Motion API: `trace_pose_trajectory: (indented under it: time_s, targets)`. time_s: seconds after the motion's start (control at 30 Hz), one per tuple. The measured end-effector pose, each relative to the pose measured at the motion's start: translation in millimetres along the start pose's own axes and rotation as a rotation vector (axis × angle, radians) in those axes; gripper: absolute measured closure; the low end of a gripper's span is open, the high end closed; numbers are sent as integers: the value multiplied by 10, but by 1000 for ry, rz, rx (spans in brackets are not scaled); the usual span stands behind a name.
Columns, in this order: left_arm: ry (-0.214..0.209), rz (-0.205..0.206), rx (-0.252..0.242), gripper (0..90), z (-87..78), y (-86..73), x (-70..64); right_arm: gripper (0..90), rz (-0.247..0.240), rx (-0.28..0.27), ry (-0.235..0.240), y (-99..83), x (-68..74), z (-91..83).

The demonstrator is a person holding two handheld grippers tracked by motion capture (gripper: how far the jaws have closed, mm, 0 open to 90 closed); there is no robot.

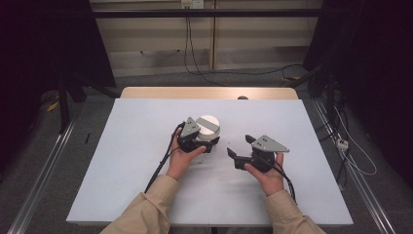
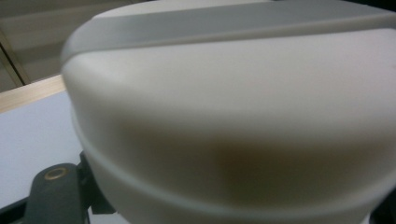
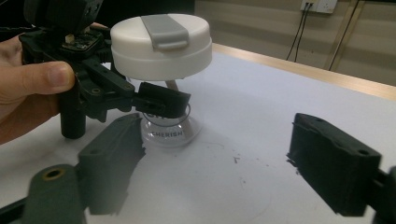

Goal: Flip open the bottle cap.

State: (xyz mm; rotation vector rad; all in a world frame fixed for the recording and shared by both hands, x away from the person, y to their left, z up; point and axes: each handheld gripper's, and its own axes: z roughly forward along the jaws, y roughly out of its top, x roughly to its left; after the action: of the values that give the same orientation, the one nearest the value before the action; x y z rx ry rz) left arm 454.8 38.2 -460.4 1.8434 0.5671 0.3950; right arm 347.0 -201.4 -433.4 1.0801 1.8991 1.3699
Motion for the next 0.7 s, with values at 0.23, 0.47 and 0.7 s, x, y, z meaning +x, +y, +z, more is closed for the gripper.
trace_pose_trajectory:
  time_s: [0.23,0.47,0.7]
  targets:
    - [-1,-3,0,184,1,-2,1,337,1,17,20,36,12,61]
    - [-2,-6,0,184,4,-2,0,514,6,42,13,58,7,119]
    - [-2,-4,4,184,2,0,2,673,5,61,25,93,13,152]
